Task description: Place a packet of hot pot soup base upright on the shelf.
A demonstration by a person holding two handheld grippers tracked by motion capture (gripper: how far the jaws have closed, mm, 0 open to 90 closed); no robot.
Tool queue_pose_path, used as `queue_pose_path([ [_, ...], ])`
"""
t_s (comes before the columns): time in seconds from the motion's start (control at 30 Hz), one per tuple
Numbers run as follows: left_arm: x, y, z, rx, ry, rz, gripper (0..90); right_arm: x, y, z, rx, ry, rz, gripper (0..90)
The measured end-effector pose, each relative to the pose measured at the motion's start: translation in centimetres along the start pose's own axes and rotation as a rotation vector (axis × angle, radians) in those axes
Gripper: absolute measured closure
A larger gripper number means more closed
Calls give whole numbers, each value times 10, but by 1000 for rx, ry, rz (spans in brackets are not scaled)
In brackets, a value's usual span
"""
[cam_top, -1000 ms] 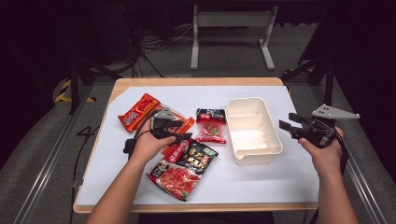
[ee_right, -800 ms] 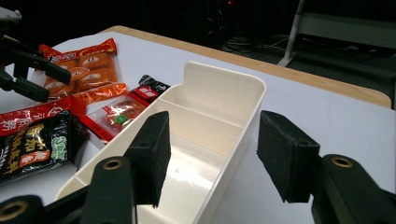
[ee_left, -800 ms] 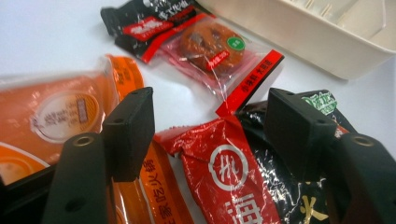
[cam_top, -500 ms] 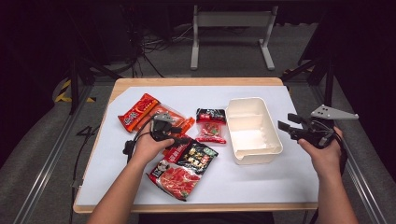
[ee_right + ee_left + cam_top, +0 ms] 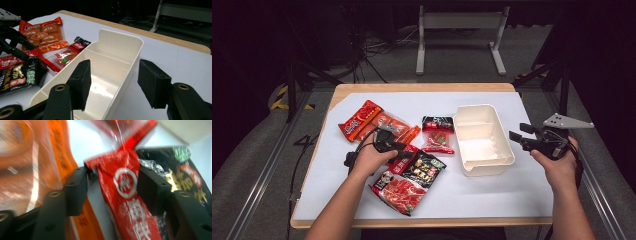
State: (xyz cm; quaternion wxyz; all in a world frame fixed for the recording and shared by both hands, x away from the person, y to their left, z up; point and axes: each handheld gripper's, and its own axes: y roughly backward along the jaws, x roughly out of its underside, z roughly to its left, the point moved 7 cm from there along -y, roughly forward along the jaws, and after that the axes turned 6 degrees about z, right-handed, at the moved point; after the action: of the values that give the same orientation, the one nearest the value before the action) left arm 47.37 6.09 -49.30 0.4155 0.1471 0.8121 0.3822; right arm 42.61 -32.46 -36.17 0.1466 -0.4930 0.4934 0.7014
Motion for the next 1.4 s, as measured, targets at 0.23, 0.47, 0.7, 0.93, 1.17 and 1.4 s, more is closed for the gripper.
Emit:
queue_pose_path([
  [0.23,1,1,3,-36,18,-2,557,0,-2,1,1,4,6,449],
  [0.47,3,0,2,36,142,-9,743,0,-4,0,13,6,16,449],
  [0.7,2,3,0,38,148,-19,843,-1,-2,0,16,7,10,450],
  [0.93,0,6,-3,29,139,-27,858,-1,-2,0,17,4,8,453],
  [1.17,-4,14,-9,28,110,-54,864,-2,0,0,17,3,5,457],
  [1.4,-8,27,-19,46,75,-101,866,-5,1,2,16,3,-4,456],
])
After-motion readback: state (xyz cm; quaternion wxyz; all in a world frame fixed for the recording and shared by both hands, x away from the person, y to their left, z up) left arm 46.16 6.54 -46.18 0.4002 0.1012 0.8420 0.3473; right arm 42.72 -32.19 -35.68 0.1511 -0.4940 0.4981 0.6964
